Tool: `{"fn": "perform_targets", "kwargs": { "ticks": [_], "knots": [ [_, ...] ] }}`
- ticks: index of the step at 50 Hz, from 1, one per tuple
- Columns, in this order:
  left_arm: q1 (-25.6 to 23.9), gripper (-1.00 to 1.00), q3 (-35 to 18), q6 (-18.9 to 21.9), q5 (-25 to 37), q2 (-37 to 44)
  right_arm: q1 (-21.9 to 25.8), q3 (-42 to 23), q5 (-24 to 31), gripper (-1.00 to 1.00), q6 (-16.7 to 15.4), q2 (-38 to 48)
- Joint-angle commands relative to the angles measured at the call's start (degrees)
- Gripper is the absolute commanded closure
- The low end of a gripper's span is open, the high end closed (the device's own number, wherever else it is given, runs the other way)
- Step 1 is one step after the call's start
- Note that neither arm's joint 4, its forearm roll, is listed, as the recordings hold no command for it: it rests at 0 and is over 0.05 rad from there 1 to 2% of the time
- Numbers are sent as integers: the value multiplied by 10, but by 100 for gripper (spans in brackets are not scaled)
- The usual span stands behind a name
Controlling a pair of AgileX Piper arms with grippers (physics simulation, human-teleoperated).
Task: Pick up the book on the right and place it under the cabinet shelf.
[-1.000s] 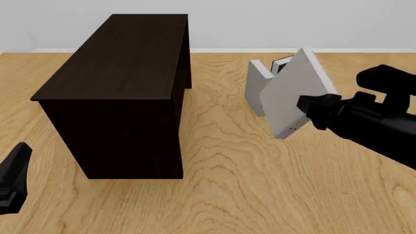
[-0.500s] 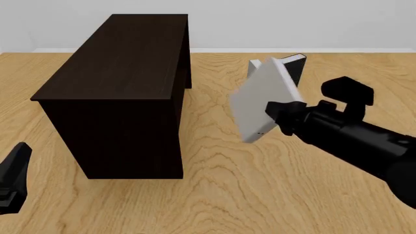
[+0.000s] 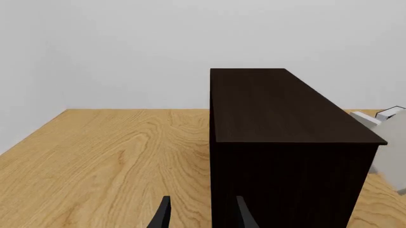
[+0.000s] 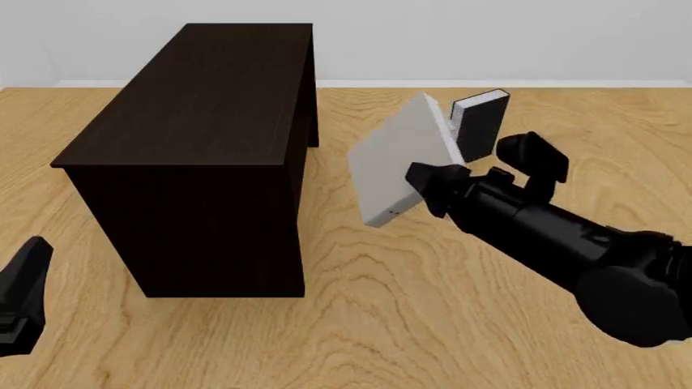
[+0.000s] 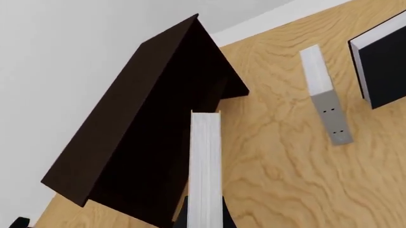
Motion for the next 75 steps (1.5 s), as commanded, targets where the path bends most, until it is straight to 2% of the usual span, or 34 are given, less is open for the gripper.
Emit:
{"fn": "perform_targets", "kwargs": {
  "ticks": [1,13,22,33,56,75],
  "knots": [
    [0,-100,1,-1,-1,0,-1,-36,-59,100,35,76],
    [0,-100,1,-1,-3,2,-5,-84,-108,100,49,196],
    [0,-100,2,-2,-2,1,1,-95,-145,100,70,248],
    [0,-100,2,-2,-1,1,2,-108,-177,100,79,303],
    [1,-100,1,-2,-5,5,4,-106,-224,100,95,362],
    [1,-100,1,-2,-2,2,3,-102,-219,100,84,379]
  ]
}}
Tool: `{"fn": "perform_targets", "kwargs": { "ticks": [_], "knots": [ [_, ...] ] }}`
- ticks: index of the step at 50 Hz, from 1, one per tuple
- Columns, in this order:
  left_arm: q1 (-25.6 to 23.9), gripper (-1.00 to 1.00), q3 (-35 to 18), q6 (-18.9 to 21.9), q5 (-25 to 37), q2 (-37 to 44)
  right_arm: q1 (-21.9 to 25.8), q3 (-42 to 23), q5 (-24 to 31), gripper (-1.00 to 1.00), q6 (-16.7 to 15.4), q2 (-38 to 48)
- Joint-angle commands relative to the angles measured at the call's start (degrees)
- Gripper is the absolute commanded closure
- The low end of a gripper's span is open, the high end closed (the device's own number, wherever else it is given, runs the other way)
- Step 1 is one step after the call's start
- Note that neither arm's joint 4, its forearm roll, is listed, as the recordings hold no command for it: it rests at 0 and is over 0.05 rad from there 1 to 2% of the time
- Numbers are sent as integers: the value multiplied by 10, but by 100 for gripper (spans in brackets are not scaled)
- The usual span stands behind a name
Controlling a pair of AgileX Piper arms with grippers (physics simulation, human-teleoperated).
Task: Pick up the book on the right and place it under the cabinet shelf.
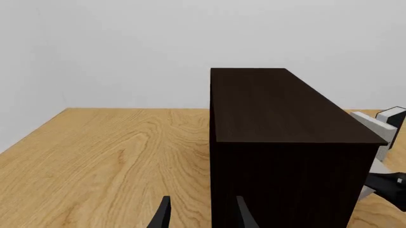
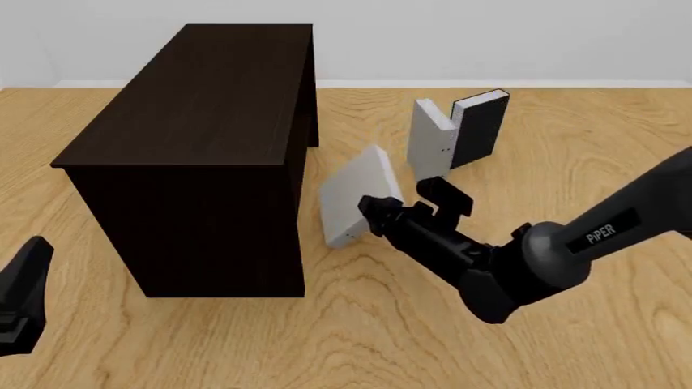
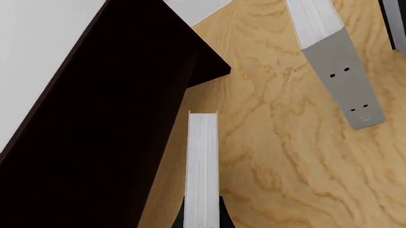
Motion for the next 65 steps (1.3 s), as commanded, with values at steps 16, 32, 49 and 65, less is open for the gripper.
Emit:
{"fn": "perform_targets", "kwargs": {
  "ticks": [16,32,49,65],
  "knots": [
    [0,-100,0,0,2,-1,-10,1,19,-100,-17,30],
    [0,-100,0,0,2,-1,-35,4,48,-100,-49,14],
    [0,-100,0,0,2,-1,-56,24,75,-100,-83,-4],
    [0,-100,0,0,2,-1,-67,70,86,-100,-111,-38]
  ]
}}
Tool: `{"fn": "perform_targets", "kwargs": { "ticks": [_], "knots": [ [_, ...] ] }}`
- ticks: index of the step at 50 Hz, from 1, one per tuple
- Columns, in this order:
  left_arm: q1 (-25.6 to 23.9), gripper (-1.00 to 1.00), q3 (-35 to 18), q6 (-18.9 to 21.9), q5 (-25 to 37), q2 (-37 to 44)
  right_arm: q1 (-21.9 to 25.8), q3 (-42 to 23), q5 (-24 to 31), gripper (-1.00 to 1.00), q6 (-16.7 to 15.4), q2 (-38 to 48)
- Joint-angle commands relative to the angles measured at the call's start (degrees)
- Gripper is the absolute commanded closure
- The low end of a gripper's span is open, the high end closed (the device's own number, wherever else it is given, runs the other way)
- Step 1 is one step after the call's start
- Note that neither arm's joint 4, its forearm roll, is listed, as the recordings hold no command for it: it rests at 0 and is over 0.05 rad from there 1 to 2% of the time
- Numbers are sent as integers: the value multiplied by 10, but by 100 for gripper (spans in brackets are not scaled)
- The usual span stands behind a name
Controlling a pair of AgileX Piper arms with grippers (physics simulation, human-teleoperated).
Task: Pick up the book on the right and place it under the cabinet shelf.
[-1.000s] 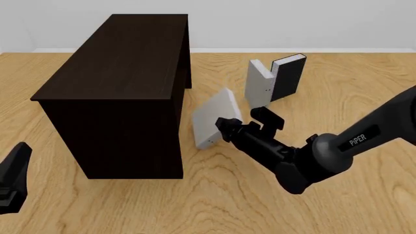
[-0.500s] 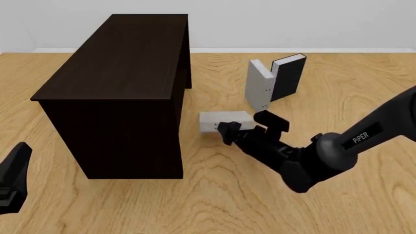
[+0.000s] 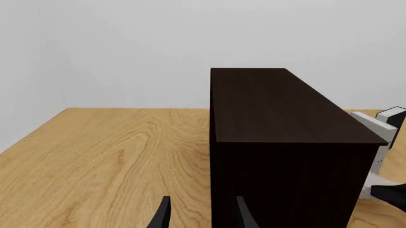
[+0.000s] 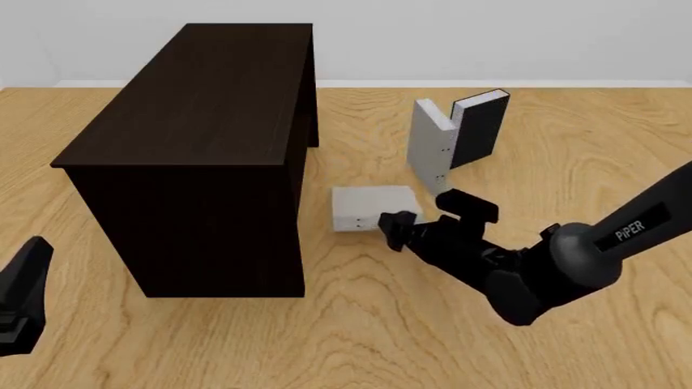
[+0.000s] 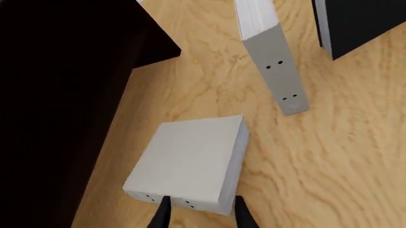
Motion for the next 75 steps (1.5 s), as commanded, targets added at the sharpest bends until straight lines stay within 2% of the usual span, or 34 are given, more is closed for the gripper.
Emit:
{"fn": "perform_targets", "kwargs": {
  "ticks": [1,10,16,25,27,29,30,32,34,37,39,46,53,75],
  "knots": [
    [0,-100,0,0,0,0,-14,30,11,-100,-23,-24],
    [0,-100,0,0,0,0,-16,66,11,-100,-33,-59],
    [0,-100,0,0,0,0,-19,79,37,-100,-56,-99],
    [0,-100,0,0,0,0,-28,77,115,-100,-110,-178],
    [0,-100,0,0,0,0,-30,77,129,-100,-114,-192],
    [0,-100,0,0,0,0,-37,70,150,-100,-133,-204],
    [0,-100,0,0,0,0,-49,59,172,-100,-153,-205],
    [0,-100,0,0,0,0,-44,61,178,-100,-150,-216],
    [0,-100,0,0,0,0,-56,52,203,-100,-171,-224],
    [0,-100,0,0,0,0,-56,50,222,-100,-177,-241],
    [0,-100,0,0,0,0,-70,42,244,-100,-202,-250],
    [0,-100,0,0,0,0,-85,23,287,-100,-235,-268],
    [0,-100,0,0,0,0,-95,8,299,-100,-255,-255],
    [1,-100,1,0,-3,2,-115,-22,296,-100,-283,-197]
  ]
}}
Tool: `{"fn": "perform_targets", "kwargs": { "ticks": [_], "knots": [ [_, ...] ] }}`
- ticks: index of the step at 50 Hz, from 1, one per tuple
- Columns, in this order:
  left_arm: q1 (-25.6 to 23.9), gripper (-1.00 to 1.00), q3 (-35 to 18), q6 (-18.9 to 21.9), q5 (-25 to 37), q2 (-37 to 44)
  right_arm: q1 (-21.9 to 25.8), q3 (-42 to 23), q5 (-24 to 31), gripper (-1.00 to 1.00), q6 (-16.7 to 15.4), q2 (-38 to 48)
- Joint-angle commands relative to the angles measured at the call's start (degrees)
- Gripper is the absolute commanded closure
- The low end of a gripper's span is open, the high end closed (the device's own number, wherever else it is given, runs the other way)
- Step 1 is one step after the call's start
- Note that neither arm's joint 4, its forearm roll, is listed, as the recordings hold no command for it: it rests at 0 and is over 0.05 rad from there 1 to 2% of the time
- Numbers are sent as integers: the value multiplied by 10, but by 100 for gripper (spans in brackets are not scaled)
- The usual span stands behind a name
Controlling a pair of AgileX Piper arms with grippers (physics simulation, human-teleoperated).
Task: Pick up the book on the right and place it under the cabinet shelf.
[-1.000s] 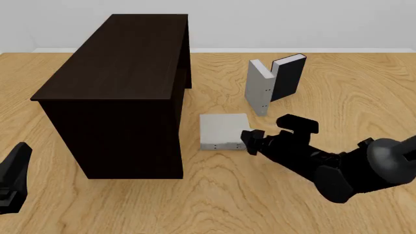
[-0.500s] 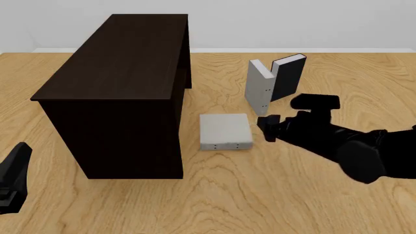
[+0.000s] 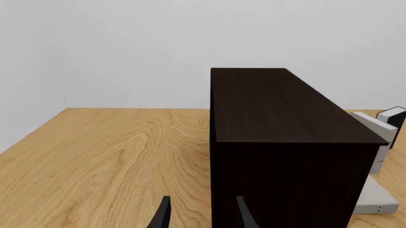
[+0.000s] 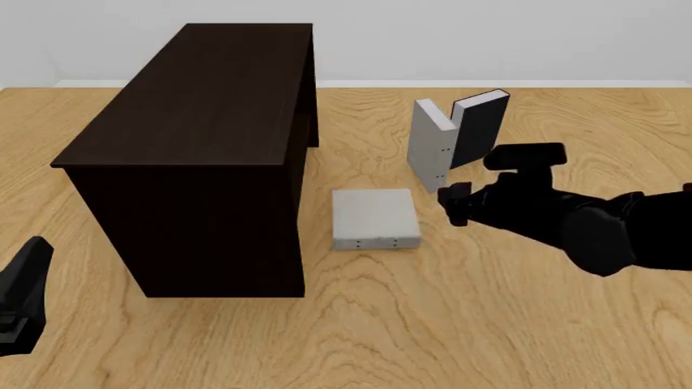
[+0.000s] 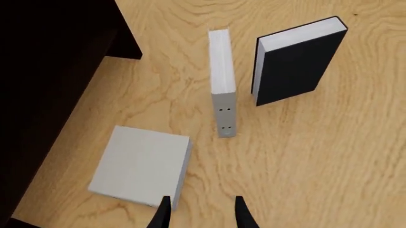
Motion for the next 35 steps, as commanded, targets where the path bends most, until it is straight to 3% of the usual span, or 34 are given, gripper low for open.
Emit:
{"fn": "perform_targets", "kwargs": {
  "ticks": [1,35],
  "knots": [
    [0,-100,0,0,0,0,-11,-14,1,-100,-17,26],
    [0,-100,0,0,-3,3,-27,-56,-53,-100,-22,152]
  ]
}}
